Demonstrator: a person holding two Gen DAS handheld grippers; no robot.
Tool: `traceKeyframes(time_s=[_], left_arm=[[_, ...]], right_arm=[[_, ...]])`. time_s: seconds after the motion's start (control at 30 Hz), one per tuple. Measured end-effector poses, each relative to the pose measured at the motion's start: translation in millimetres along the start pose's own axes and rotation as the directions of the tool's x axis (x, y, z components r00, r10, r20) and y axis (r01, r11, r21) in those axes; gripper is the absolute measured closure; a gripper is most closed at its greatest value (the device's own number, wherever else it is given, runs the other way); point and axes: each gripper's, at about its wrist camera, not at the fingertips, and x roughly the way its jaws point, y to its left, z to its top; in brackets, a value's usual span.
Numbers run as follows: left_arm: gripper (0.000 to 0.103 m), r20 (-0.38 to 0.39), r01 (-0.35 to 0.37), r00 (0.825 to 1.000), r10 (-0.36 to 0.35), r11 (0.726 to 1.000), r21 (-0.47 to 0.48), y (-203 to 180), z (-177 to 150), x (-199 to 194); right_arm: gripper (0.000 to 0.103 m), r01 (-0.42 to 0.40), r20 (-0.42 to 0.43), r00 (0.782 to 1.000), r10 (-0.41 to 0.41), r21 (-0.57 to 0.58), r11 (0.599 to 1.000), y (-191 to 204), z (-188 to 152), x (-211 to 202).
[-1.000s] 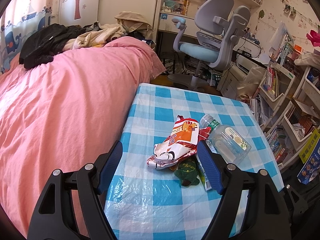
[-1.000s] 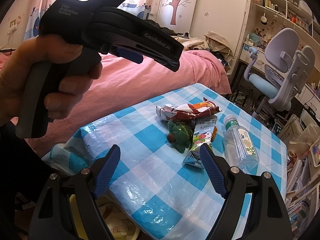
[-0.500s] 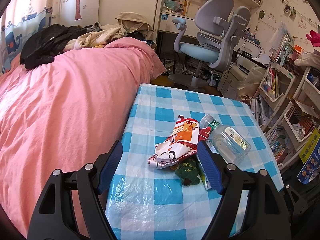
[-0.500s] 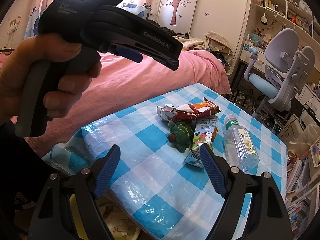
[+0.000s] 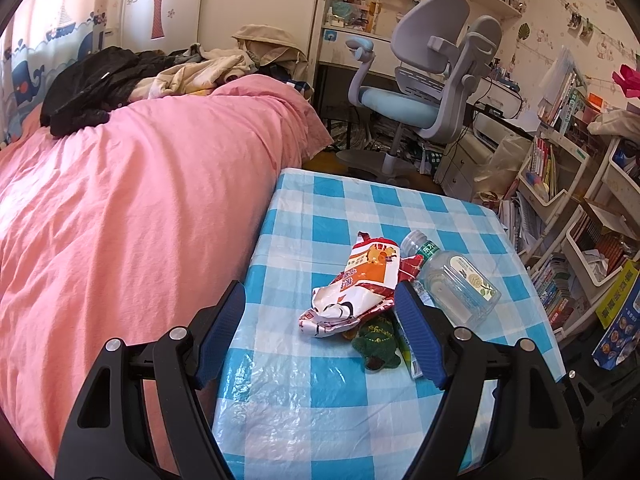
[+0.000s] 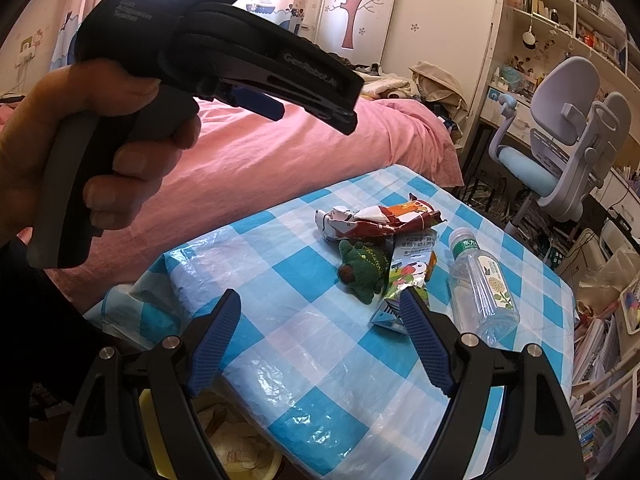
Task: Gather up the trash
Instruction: 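Reposition the open left gripper around the snack wrapper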
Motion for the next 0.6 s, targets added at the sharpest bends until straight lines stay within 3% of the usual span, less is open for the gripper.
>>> traceKeyframes(time_s=[0.33, 0.6], left_arm=[[0.03, -0.05, -0.025, 0.999, 0.017, 0.987, -0.161, 63.9, 10.5, 6.8], [0.03, -0.065, -0.05, 0.997, 0.046, 0.997, -0.06, 42.3, 6.2, 19.7]], right_arm=[[0.025, 0.016, -0.038, 0.999, -0.014, 0.036, 0.999, -11.2, -6.2, 4.9], [0.025, 0.008, -0.025, 1.0, -0.007, 0.045, 0.999, -18.7, -5.5, 2.9]])
